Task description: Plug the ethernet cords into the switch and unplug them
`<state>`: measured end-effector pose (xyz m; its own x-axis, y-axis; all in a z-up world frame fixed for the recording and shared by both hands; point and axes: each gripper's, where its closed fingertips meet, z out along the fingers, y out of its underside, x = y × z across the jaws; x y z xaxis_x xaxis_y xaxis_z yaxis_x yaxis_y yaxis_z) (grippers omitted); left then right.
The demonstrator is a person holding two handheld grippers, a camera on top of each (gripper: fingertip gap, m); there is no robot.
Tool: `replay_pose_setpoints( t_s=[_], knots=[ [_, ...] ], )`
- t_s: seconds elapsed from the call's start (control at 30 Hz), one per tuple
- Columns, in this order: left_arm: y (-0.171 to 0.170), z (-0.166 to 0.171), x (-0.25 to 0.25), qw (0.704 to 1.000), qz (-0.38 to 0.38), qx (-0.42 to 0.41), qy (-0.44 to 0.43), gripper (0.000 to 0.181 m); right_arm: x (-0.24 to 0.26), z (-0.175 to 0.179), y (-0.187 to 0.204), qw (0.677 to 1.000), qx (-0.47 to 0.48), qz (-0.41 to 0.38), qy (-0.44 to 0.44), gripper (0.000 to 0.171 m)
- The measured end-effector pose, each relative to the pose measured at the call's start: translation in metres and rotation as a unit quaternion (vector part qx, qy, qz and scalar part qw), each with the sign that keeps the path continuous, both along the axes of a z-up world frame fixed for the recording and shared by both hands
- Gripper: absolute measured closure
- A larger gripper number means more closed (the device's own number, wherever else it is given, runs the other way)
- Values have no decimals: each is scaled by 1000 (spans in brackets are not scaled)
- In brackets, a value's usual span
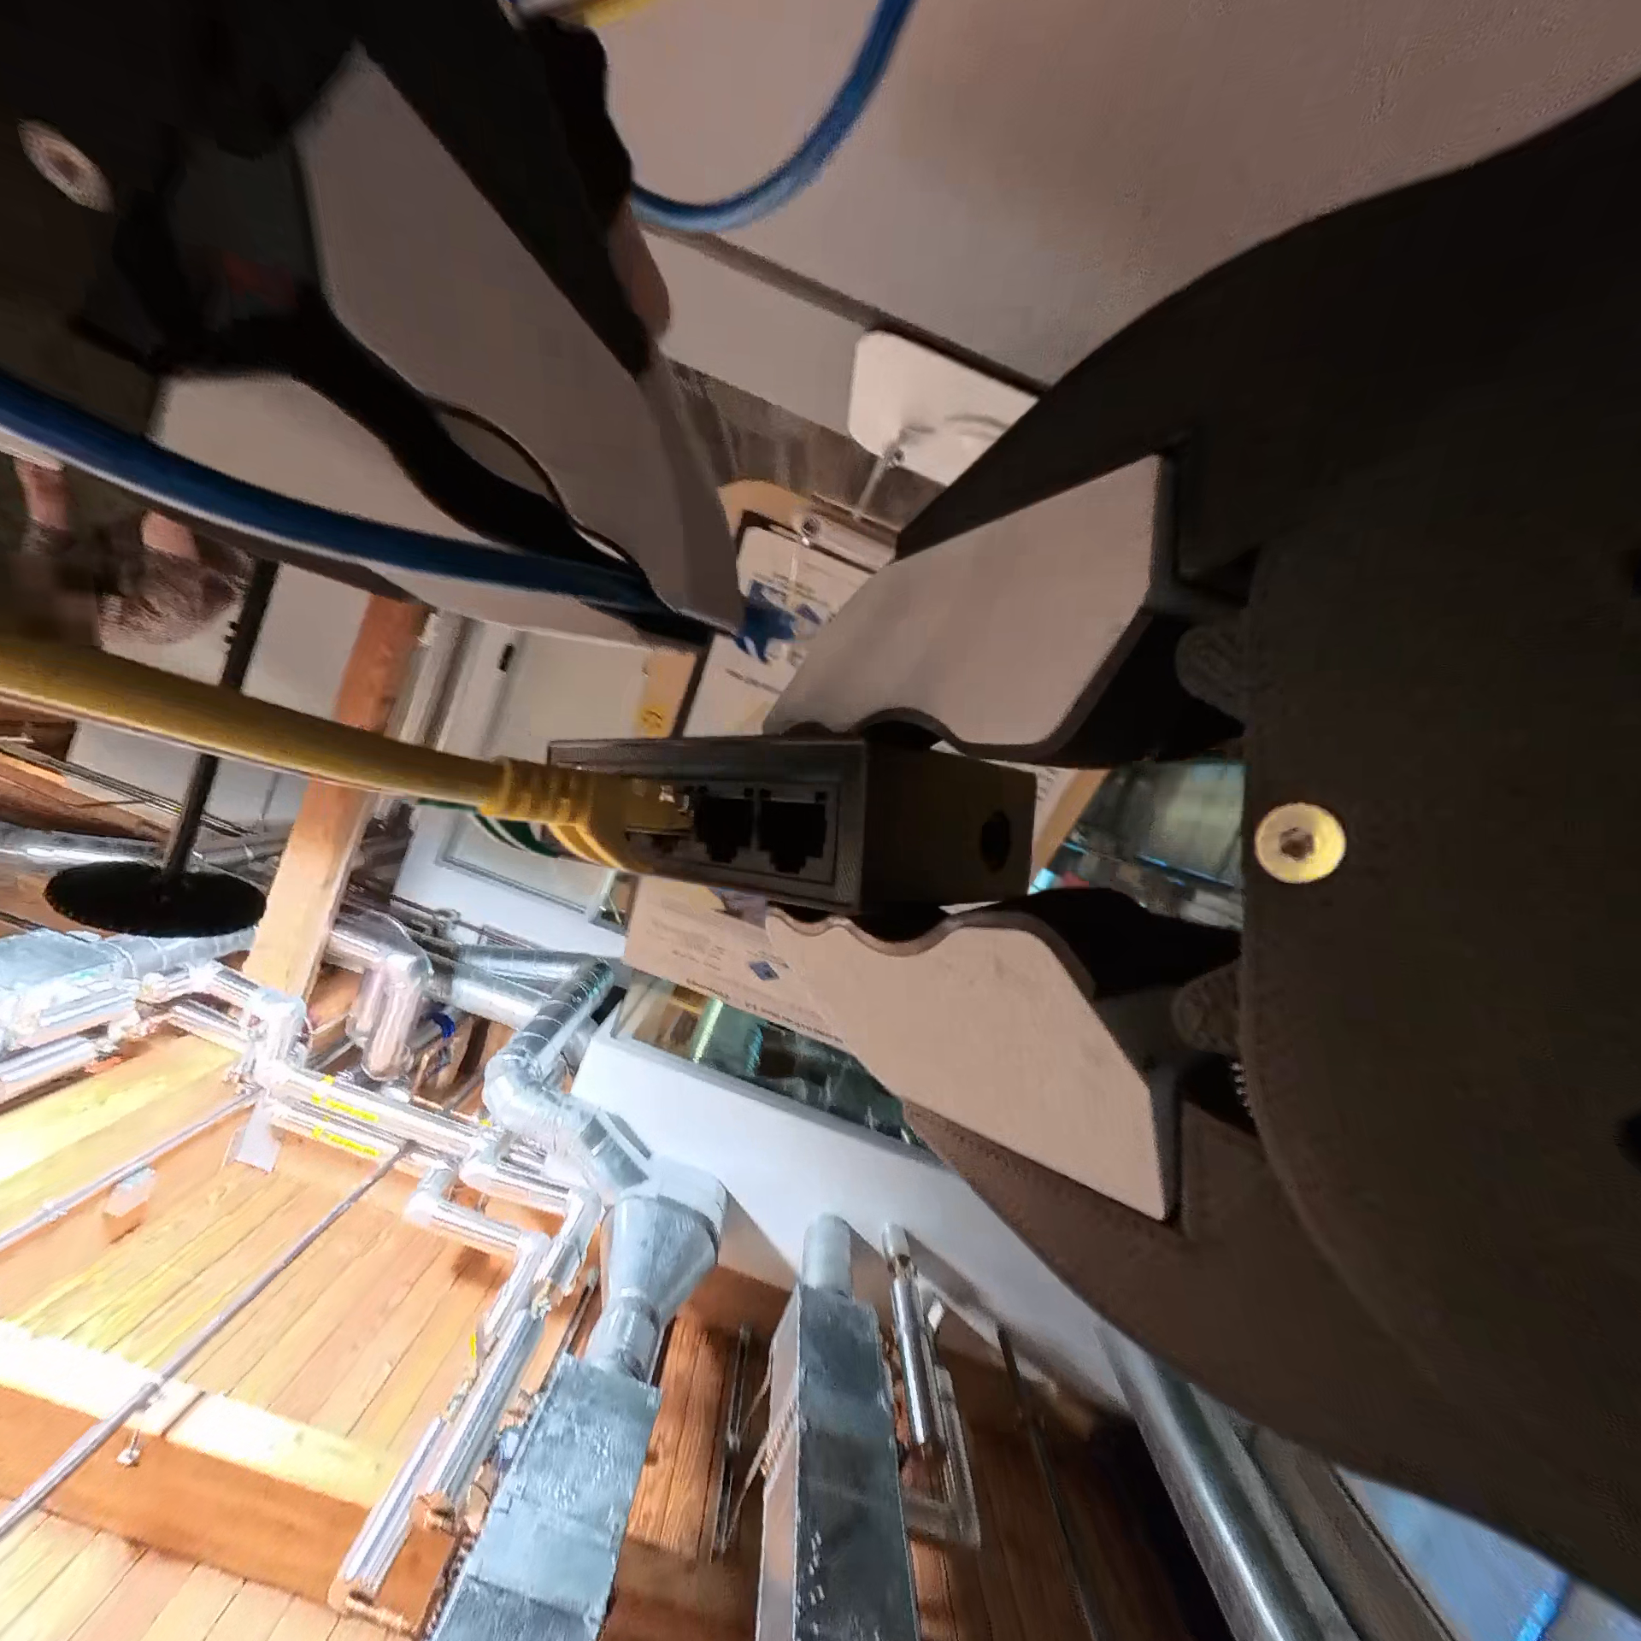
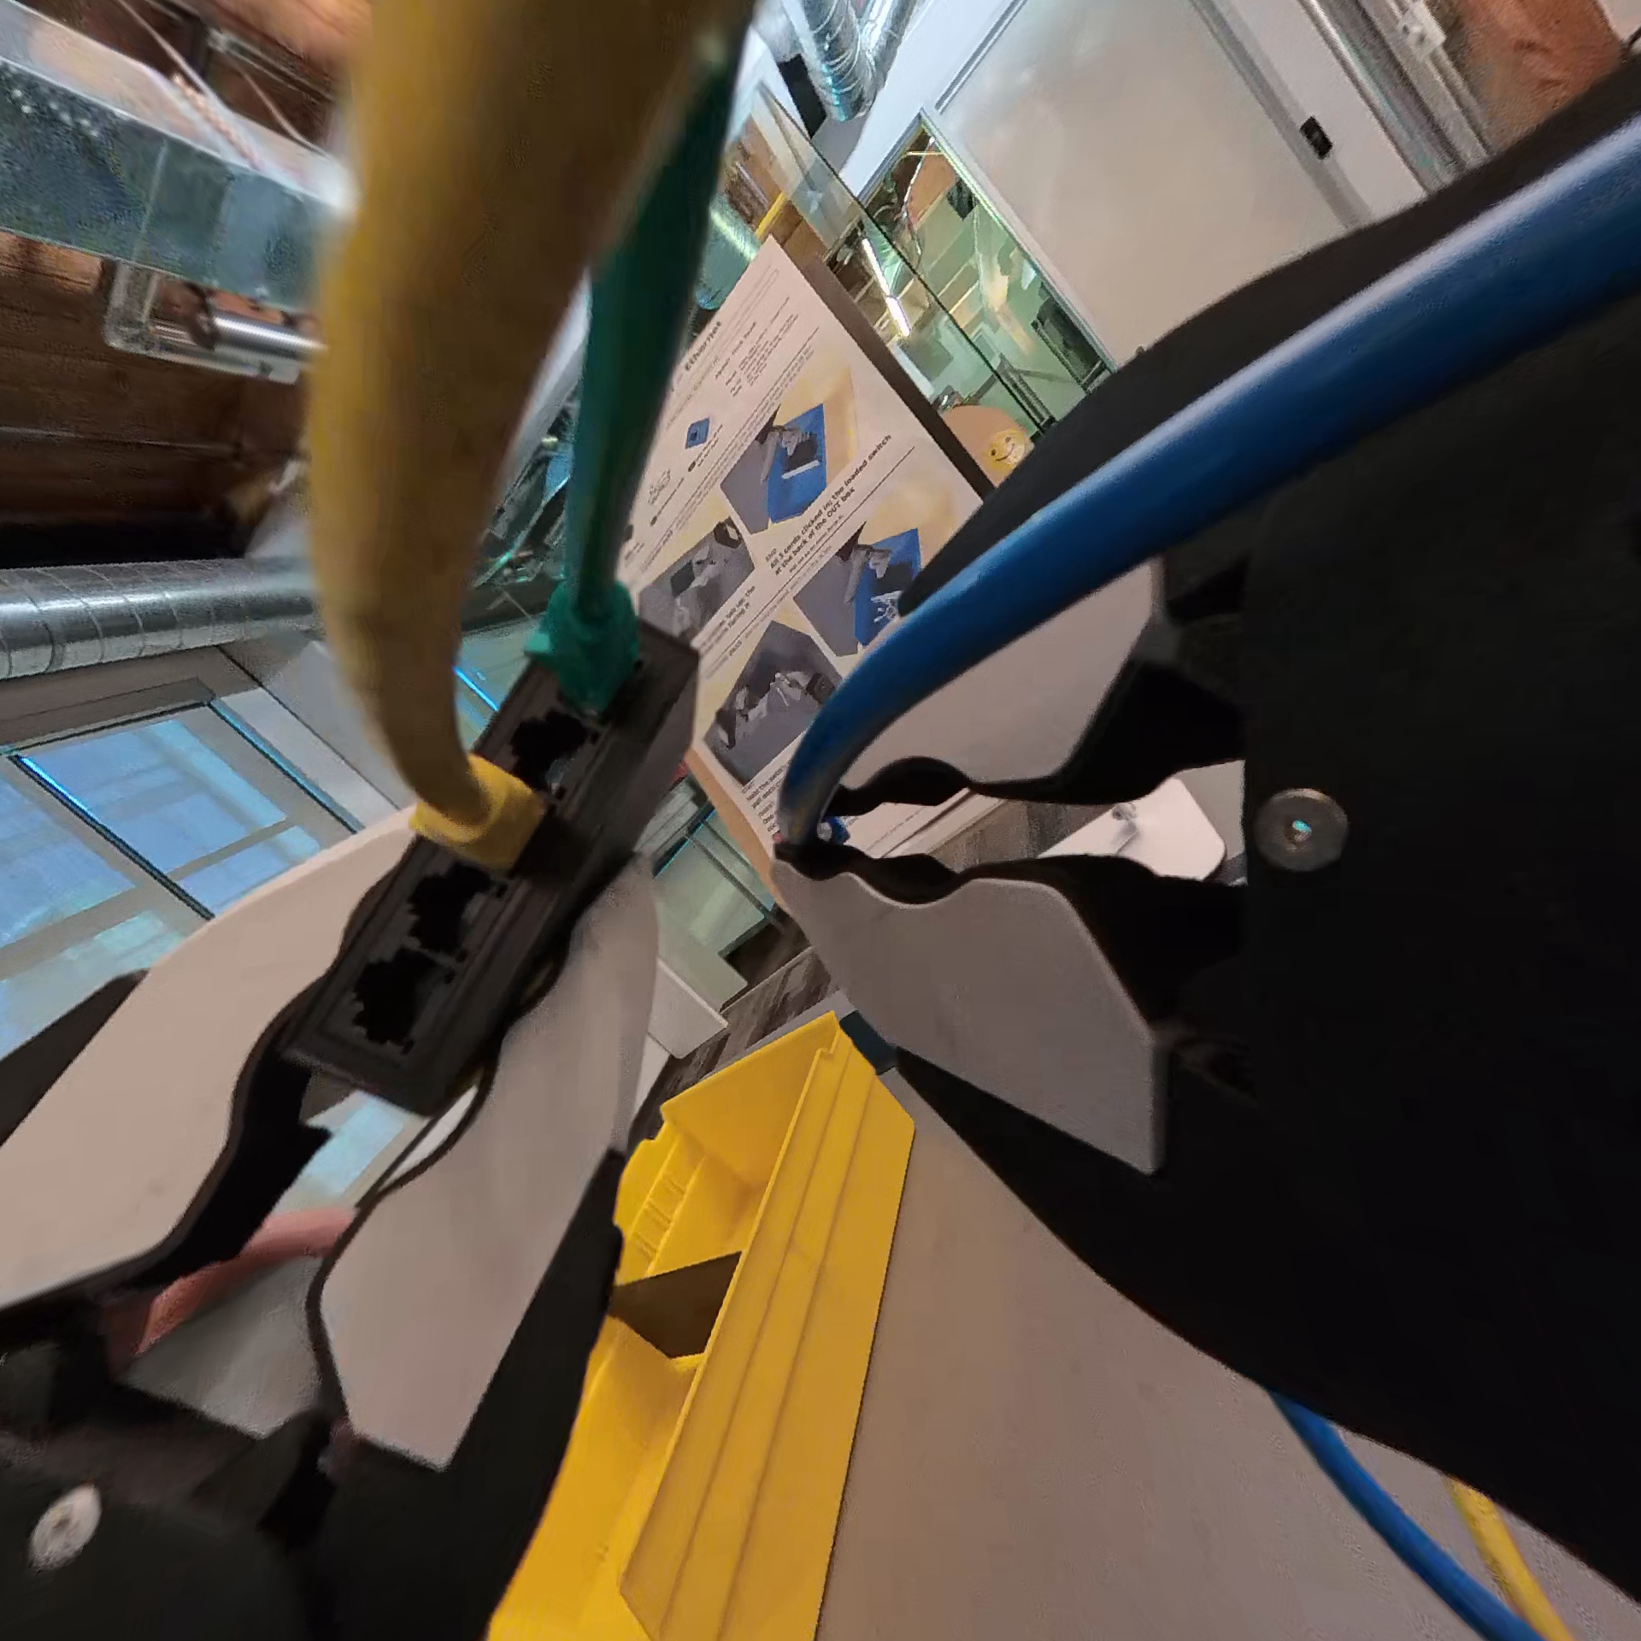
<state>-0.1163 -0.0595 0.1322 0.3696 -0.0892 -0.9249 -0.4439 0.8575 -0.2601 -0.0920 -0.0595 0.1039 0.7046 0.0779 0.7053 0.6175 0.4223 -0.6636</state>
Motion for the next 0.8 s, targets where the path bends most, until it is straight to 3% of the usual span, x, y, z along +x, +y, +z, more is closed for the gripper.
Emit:
replay_pose_setpoints(
  t_s=[0.37, 0.57, 0.8],
  knots=[
    [42, 16, -40, 997, 72, 13, -36, 153, -53, 18, -46, 990, 117, 75, -32, 165],
    [39, 6, -32, 999, 42, 4, -9, 153, -64, 28, -65, 982, 159, 85, -55, 165],
    [21, -5, -18, 999, -4, 7, 31, 153, -68, 20, -67, 962, 210, 45, -169, 163]
  ],
)
